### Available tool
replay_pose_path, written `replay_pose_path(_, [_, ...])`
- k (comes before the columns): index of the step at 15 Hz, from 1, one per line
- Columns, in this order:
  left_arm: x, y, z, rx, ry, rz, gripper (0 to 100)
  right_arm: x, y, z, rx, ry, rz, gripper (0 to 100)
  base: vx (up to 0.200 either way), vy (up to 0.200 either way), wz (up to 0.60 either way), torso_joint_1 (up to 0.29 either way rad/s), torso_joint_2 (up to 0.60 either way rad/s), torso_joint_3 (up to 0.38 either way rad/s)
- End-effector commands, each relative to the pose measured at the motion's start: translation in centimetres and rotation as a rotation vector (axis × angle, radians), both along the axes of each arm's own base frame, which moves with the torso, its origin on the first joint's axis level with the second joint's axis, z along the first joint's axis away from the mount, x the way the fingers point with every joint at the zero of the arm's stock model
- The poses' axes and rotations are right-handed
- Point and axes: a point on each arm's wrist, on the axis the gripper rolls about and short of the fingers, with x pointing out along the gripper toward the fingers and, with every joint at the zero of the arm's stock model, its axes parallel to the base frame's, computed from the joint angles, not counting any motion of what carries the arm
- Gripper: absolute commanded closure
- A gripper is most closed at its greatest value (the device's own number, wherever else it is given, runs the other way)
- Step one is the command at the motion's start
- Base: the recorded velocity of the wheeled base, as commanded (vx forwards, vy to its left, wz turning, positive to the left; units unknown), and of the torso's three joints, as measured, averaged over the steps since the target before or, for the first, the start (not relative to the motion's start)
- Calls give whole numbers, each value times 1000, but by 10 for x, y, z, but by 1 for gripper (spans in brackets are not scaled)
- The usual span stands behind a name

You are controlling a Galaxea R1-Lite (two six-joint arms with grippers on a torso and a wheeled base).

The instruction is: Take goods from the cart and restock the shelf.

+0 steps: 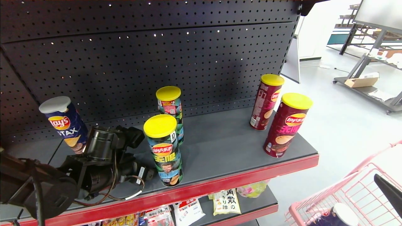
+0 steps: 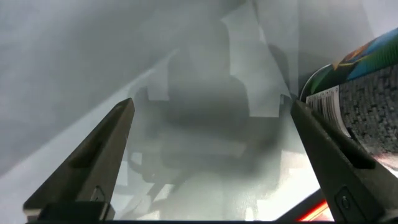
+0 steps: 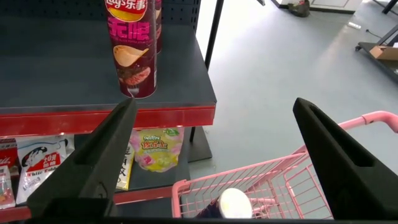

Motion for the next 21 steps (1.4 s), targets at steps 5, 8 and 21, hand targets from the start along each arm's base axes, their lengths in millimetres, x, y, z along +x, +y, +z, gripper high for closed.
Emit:
replay_pose_path(5, [1,-4,1,-2,-7,-12,0,1,0,1,0,1,0,0,0,0,0,0,0,0])
replay_pose_path(8, [1,-5,1,-1,-8,-12,0,0,0,0,0,-1,0,0,0,0,0,0,0,0])
replay_pose_path(21, [-189,88,95,-55,-272,190,0,4,1,-20,23,105,-6,0,0,0,0,0,0,0])
